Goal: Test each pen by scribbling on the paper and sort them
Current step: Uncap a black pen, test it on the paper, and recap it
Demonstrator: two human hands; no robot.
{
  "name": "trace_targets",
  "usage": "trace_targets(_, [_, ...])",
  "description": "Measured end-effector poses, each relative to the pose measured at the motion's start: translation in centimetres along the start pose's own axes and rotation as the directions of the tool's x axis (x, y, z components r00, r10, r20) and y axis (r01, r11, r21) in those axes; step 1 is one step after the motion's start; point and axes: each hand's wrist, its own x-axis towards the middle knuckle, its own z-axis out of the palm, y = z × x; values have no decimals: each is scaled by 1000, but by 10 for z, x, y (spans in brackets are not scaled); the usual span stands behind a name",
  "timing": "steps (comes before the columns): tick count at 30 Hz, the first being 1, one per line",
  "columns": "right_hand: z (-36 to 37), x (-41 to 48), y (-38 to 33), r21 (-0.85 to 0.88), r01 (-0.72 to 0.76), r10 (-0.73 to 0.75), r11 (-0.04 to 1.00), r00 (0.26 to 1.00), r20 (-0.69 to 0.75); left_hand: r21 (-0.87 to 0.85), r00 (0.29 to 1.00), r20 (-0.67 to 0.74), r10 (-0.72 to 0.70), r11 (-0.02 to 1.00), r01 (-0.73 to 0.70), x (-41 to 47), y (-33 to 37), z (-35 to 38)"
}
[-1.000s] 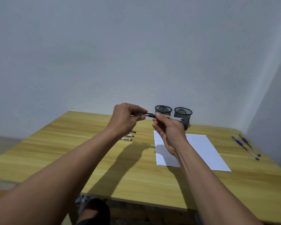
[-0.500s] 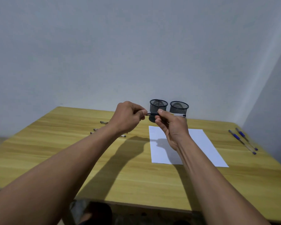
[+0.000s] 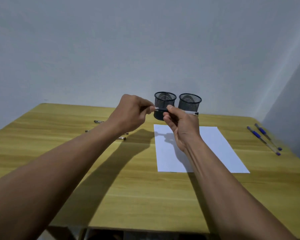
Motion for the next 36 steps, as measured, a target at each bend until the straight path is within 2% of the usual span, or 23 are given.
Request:
trace_targets(3, [-14, 10, -5, 65, 12, -8, 998, 998, -57, -150, 974, 1, -226, 963, 223, 3, -18, -9])
trace_targets(4, [-23, 13, -6, 55, 16, -12, 998, 997, -77, -144, 966, -12, -259, 956, 254, 2, -28, -14])
trace_targets(7, [-39, 16, 5, -99, 11, -15, 995, 999, -35, -37, 963, 45, -265, 963, 266, -2, -43, -16])
trace_targets(10, [-36, 16, 25, -258, 21, -15, 966, 1000, 25, -28, 953, 103, -286, 957, 290, 7, -46, 11])
trace_targets(13, [-38, 20, 37, -364, 14, -16, 931, 1000, -3, 20, 941, 126, -313, 949, 313, 24, -56, 39])
trace_targets(18, [-44, 24, 41, -419, 0, -22, 908, 999, -48, 190, 922, 158, -353, 927, 322, 37, -67, 78])
trace_targets(24, [-46, 24, 41, -459, 4, -38, 888, 997, -64, 190, 911, 184, -370, 922, 336, 42, -64, 86])
trace_targets(27, [-45, 24, 40, -446, -1, -33, 895, 997, -69, 226, 913, 213, -349, 926, 301, 33, -55, 74])
trace_targets(29, [-46, 24, 41, -453, -2, -31, 891, 997, -66, 294, 908, 281, -311, 928, 227, 21, -45, 63])
trace_targets(33, [-47, 23, 41, -526, 20, -69, 850, 995, -75, 459, 823, 479, -305, 887, 62, -4, -31, 51])
trace_targets(36, [-45, 17, 36, -605, 44, -94, 795, 994, -52, 476, 774, 547, -320, 879, 27, -10, -27, 52])
